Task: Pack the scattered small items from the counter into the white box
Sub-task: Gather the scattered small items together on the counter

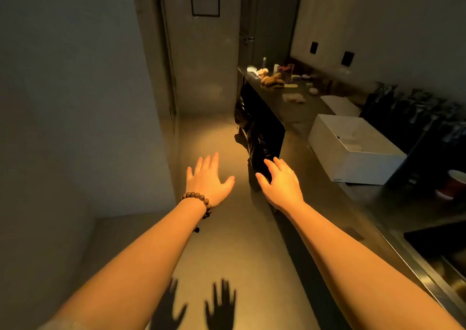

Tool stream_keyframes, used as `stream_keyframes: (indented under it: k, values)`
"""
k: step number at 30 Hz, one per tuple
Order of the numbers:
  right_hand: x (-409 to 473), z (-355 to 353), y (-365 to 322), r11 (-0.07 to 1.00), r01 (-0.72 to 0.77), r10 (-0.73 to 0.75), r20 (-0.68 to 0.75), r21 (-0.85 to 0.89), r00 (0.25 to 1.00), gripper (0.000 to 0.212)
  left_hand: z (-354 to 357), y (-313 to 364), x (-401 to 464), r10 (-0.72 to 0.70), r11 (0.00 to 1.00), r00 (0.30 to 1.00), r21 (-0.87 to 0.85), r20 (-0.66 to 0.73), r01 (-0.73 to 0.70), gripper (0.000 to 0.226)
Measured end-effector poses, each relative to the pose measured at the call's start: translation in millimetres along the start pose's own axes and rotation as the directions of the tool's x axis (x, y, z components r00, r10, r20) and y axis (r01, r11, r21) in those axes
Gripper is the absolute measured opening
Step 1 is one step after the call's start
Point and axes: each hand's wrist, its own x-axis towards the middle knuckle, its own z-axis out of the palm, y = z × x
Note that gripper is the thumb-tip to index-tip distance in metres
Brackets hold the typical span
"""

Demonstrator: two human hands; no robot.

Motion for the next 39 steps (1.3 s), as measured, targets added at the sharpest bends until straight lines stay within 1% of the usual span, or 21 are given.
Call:
stream_keyframes:
  k: [4, 7, 10, 16, 22, 29, 32, 35, 39]
  values:
    - [43, 28, 11, 1.000, -0.026, 0.027, 0.033, -0.013, 0.999, 0.056, 18, -16, 43, -0.035, 0.999, 0.999, 0.012, 0.029, 0.034, 0.079]
    - [94, 53, 13, 0.999, -0.011, 0.013, 0.052, -0.037, 0.999, 0.056, 29, -33, 94, -0.038, 0.999, 0.999, -0.010, 0.031, 0.038, 0.079]
    - [157, 73, 7, 0.998, -0.014, 0.018, 0.070, -0.065, 0.997, 0.057, 35, -54, 157, -0.034, 0.999, 0.999, 0.006, 0.034, 0.033, 0.079]
    - [281, 107, -17, 0.998, -0.032, 0.034, 0.042, -0.063, 0.999, 0.057, 38, -92, 279, -0.026, 1.000, 0.996, -0.002, 0.090, 0.026, 0.079]
    - [376, 136, -23, 0.995, -0.073, 0.075, 0.035, -0.062, 0.997, 0.055, 46, -119, 378, -0.020, 1.000, 0.995, 0.010, 0.100, 0.019, 0.079]
    - [485, 173, -3, 0.992, -0.090, 0.093, 0.034, -0.084, 0.995, 0.054, 78, -142, 483, -0.018, 1.000, 0.993, 0.027, 0.120, 0.014, 0.079]
    - [538, 193, 11, 0.992, -0.103, 0.104, 0.006, -0.078, 0.995, 0.053, 97, -147, 537, 0.006, 0.998, 0.991, 0.056, 0.131, -0.014, 0.077]
    - [601, 207, 30, 0.992, -0.110, 0.109, -0.025, -0.066, 0.994, 0.052, 115, -148, 604, 0.028, 0.997, 0.992, 0.074, 0.120, -0.037, 0.077]
    - [700, 212, 58, 0.991, -0.121, 0.119, -0.031, -0.059, 0.992, 0.054, 134, -136, 712, 0.077, 0.994, 0.991, 0.075, 0.111, -0.085, 0.076]
